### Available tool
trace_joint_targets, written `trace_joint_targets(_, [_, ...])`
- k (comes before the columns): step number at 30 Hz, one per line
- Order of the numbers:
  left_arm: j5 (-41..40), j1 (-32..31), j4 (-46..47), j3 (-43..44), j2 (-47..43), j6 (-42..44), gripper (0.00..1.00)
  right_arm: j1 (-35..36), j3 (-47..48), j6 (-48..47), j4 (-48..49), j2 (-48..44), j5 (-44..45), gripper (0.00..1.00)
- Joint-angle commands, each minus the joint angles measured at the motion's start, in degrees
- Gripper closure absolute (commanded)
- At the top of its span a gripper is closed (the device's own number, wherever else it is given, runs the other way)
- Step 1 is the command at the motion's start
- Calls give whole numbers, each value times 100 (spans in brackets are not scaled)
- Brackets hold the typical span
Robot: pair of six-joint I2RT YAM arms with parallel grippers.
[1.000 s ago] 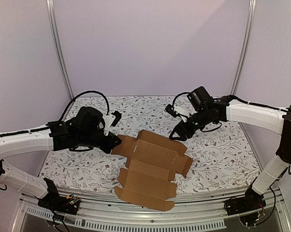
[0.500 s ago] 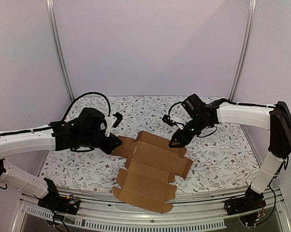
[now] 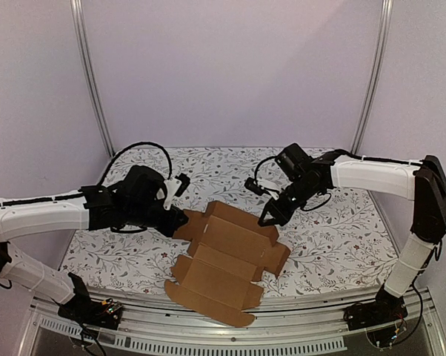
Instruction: Fold the paper box
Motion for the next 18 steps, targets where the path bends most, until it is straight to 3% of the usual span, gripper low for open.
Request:
trace_joint_targets(1, [10,-102,0,147,86,-34,100,93,227,-71,-201,149,-29,100])
trace_joint_targets(18, [17,-111,-49,163,168,-109,100,314,455,-107,-569,-73,558,100])
